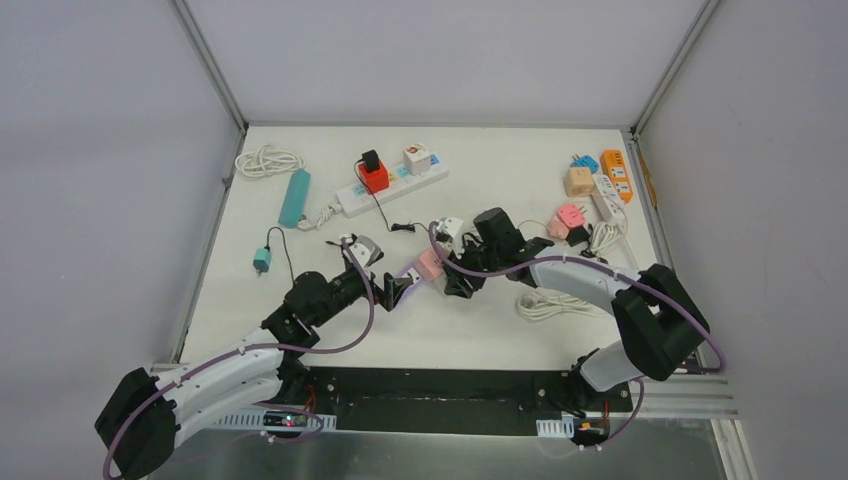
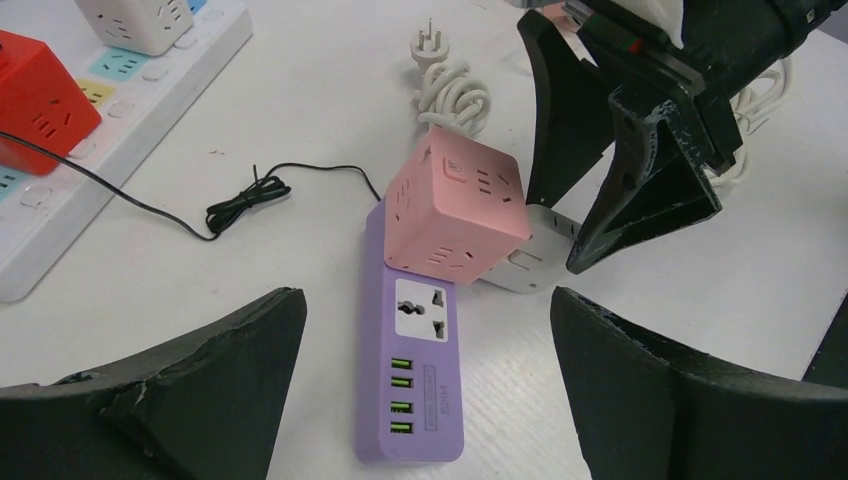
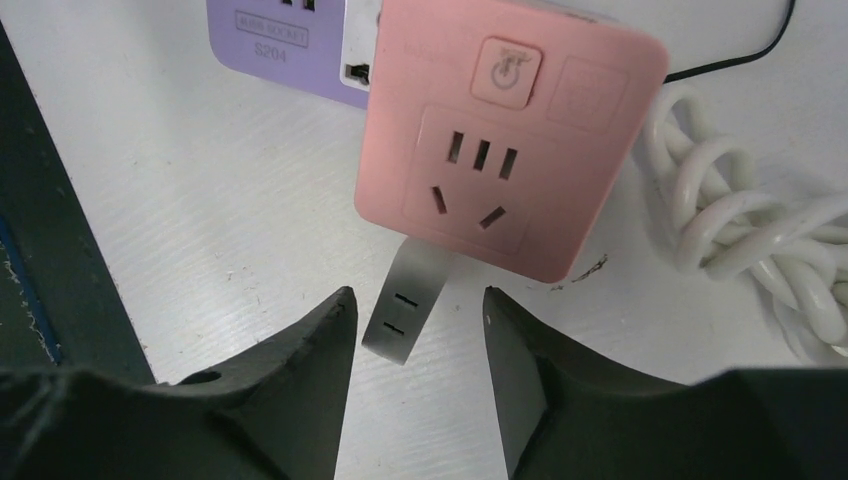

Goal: Pull the plug off the socket
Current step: Remove the plug from the socket.

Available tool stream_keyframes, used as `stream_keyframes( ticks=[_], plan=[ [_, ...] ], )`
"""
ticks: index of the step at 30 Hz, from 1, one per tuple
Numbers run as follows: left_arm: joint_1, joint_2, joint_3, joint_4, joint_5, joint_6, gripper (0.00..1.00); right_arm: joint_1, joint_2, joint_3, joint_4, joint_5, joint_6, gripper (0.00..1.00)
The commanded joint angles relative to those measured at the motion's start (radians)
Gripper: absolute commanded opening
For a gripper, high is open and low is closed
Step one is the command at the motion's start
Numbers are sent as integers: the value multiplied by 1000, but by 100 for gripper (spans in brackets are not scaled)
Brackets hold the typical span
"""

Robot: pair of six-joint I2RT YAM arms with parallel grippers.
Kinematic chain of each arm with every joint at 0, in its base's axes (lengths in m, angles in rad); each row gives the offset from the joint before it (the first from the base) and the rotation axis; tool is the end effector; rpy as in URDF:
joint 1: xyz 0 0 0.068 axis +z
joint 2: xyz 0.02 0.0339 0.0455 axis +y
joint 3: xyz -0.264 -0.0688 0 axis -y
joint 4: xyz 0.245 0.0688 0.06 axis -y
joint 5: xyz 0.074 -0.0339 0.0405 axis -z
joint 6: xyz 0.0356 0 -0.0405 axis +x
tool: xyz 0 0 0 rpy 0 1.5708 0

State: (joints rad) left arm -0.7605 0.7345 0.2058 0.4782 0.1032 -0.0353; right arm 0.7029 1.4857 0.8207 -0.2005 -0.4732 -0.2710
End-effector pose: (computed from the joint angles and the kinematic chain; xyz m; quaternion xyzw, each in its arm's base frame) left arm 0.1244 -0.1234 0.2131 0.2900 0.6641 -0.3011 0.6199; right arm 0.2153 0.2037 0.1921 -0.4985 0.7684 0.2868 0.2808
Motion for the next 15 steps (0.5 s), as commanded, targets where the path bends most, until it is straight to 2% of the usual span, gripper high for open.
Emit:
stream_keyframes(
  ticks=[1, 5, 10, 15],
  plan=[
    [-10, -10, -11, 77, 5, -24, 95, 20, 31, 44, -24, 18, -9, 51],
    [-9, 0, -11, 88, 13, -31, 94, 27, 53, 64, -54, 40, -10, 50],
    [-10, -7, -13, 90, 27, -29, 94, 24, 31, 116, -126, 92, -48, 25],
    [-9, -6, -12, 105, 59, -15, 94, -23, -31, 144, -178, 90, -107, 8]
  ],
)
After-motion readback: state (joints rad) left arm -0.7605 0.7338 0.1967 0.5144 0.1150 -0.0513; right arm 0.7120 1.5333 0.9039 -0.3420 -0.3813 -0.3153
